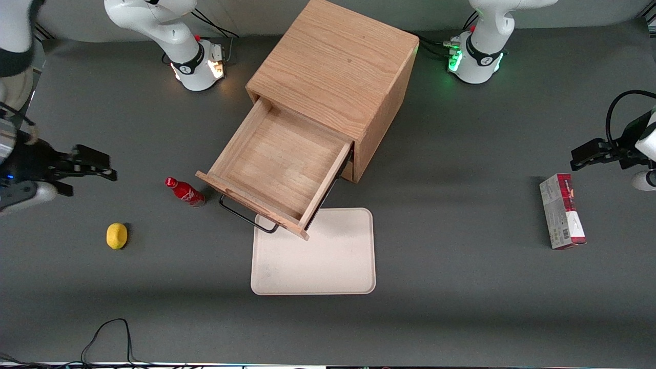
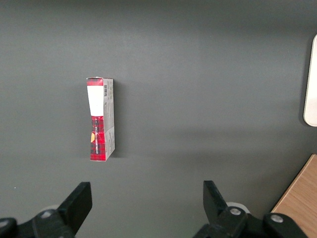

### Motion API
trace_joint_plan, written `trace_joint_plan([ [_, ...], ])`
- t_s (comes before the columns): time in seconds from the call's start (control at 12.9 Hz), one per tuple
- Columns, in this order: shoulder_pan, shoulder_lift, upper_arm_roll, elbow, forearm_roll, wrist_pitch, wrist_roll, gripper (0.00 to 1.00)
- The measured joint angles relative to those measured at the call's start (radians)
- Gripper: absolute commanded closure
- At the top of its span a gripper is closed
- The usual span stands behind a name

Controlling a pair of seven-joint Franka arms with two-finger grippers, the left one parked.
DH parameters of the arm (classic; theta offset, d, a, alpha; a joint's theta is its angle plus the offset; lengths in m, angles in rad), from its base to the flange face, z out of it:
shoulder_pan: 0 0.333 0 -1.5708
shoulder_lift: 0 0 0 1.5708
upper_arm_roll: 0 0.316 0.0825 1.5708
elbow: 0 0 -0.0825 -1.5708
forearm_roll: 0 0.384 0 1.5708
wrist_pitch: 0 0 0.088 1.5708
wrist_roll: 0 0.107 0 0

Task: Open upper drawer

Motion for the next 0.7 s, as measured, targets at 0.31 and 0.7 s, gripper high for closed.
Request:
trace_joint_plan([
  [0.31, -0.148, -0.174, 0.123, -0.252, -0.108, 0.116, 0.05, 0.0],
  [0.7, -0.223, -0.216, 0.212, -0.314, -0.163, 0.135, 0.147, 0.0],
])
